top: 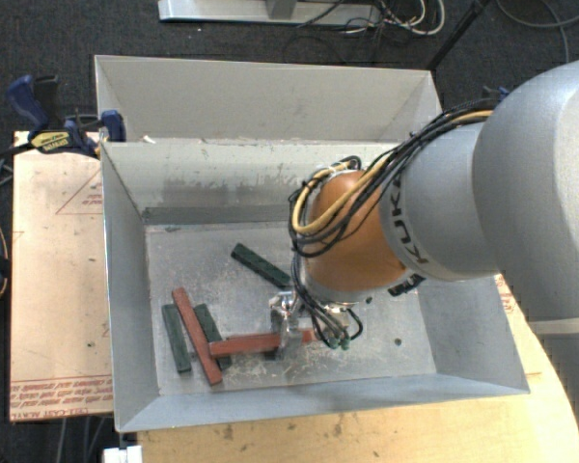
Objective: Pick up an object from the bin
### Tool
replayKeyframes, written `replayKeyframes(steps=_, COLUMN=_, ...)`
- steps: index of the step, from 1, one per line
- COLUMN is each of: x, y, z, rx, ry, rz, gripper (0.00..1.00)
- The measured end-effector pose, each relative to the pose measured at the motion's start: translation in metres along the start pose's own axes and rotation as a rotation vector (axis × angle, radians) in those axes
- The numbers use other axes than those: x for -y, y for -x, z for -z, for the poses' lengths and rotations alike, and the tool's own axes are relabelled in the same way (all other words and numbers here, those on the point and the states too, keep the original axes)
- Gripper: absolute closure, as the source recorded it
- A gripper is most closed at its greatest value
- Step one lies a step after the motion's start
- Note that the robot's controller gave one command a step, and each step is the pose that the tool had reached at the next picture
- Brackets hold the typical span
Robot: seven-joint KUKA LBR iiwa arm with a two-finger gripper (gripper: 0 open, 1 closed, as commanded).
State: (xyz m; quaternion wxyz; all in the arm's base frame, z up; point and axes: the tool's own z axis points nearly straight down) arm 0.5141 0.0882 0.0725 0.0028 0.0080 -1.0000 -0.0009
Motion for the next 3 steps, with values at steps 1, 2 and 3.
replayKeyframes(steps=1, x=0.015, y=0.029, z=0.038, rx=0.018, ry=0.000, rz=0.035, gripper=1.00)
replayKeyframes(steps=2, x=0.005, y=0.015, z=0.058, rx=-0.003, ry=-0.002, rz=0.068, gripper=1.00)
replayKeyframes(steps=3, x=0.041, y=-0.020, z=0.161, rx=0.007, ry=-0.001, rz=-0.006, gripper=1.00)
